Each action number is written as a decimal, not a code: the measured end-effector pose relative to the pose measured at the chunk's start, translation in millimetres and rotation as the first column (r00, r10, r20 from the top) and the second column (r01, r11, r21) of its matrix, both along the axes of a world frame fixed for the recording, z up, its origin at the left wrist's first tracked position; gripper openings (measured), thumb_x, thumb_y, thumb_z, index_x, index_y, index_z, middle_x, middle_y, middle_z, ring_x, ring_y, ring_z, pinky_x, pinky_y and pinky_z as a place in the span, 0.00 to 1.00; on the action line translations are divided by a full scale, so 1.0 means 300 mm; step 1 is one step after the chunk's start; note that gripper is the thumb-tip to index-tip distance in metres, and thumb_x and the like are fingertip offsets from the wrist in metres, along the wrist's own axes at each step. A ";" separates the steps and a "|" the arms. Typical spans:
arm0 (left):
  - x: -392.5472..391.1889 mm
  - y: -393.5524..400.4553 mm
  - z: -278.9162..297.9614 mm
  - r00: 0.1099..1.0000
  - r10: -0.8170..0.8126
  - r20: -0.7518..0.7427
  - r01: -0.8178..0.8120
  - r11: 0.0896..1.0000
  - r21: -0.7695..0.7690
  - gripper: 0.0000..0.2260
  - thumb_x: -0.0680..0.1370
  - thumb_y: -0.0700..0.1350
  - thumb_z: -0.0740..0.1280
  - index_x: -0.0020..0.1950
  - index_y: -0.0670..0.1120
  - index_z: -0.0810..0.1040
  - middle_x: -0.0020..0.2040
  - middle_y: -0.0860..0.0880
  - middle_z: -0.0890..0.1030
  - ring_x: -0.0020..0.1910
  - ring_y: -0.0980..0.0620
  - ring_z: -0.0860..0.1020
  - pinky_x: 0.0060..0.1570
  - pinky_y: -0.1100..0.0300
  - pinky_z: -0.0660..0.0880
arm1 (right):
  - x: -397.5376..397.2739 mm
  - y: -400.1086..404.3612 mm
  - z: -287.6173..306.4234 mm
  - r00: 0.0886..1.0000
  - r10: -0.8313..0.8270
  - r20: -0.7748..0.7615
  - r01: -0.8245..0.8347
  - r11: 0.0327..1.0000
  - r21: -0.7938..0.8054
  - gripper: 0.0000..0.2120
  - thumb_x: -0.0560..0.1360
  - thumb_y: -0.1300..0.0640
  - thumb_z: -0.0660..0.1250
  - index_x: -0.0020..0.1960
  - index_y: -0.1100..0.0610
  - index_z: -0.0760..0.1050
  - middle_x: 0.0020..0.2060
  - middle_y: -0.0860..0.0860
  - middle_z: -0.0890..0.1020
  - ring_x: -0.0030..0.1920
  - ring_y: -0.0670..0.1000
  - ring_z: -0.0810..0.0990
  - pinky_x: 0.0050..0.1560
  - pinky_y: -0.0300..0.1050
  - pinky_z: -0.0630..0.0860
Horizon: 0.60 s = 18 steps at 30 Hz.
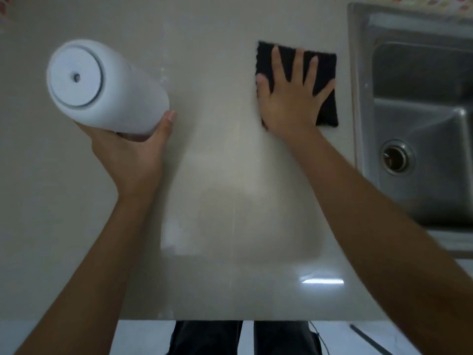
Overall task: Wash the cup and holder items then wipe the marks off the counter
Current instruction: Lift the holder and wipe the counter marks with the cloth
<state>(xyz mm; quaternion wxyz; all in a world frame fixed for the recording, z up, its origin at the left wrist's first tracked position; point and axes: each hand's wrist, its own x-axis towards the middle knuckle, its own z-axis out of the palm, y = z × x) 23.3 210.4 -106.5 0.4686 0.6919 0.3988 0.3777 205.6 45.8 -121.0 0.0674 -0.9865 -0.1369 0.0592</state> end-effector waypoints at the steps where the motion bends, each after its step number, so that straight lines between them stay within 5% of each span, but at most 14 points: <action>1: 0.001 0.003 0.002 1.000 0.009 -0.002 -0.009 1.000 -0.002 0.43 0.63 0.60 0.80 0.67 0.38 0.67 0.64 0.47 0.78 0.62 0.56 0.77 0.62 0.53 0.75 | -0.096 -0.017 0.002 0.999 0.018 0.034 -0.018 1.000 0.002 0.29 0.79 0.36 0.43 0.78 0.42 0.46 0.79 0.54 0.48 0.78 0.60 0.44 0.69 0.73 0.41; 6: -0.006 -0.005 0.022 0.998 -0.030 -0.053 0.031 0.999 0.018 0.41 0.66 0.58 0.79 0.69 0.39 0.66 0.65 0.49 0.76 0.63 0.58 0.75 0.64 0.59 0.74 | -0.741 -0.143 0.050 0.974 0.225 0.002 -0.225 0.974 -0.034 0.31 0.78 0.37 0.51 0.78 0.44 0.51 0.78 0.56 0.53 0.77 0.63 0.50 0.68 0.75 0.50; 8: -0.009 -0.013 0.027 0.996 -0.052 -0.067 0.055 0.998 0.034 0.40 0.67 0.55 0.79 0.69 0.39 0.66 0.64 0.50 0.76 0.63 0.59 0.75 0.63 0.63 0.73 | -0.774 -0.155 0.052 0.965 0.258 -0.041 -0.259 0.966 -0.025 0.31 0.78 0.37 0.52 0.78 0.44 0.52 0.78 0.56 0.54 0.76 0.64 0.53 0.67 0.76 0.51; 13: -0.007 -0.006 0.020 0.993 -0.034 -0.112 0.036 0.999 0.020 0.42 0.64 0.59 0.79 0.69 0.41 0.67 0.64 0.50 0.77 0.63 0.58 0.76 0.64 0.57 0.74 | -0.395 0.025 0.024 0.966 0.257 0.030 -0.256 0.966 -0.034 0.29 0.79 0.37 0.46 0.78 0.43 0.49 0.79 0.55 0.51 0.77 0.62 0.48 0.68 0.75 0.43; 18: -0.007 -0.003 0.018 0.991 -0.028 -0.129 0.031 0.999 0.018 0.42 0.64 0.60 0.78 0.70 0.43 0.66 0.65 0.52 0.77 0.63 0.59 0.76 0.64 0.57 0.74 | 0.110 0.317 0.019 0.987 0.137 -0.083 -0.139 0.990 -0.018 0.31 0.79 0.36 0.39 0.79 0.46 0.40 0.79 0.53 0.41 0.77 0.60 0.38 0.67 0.75 0.36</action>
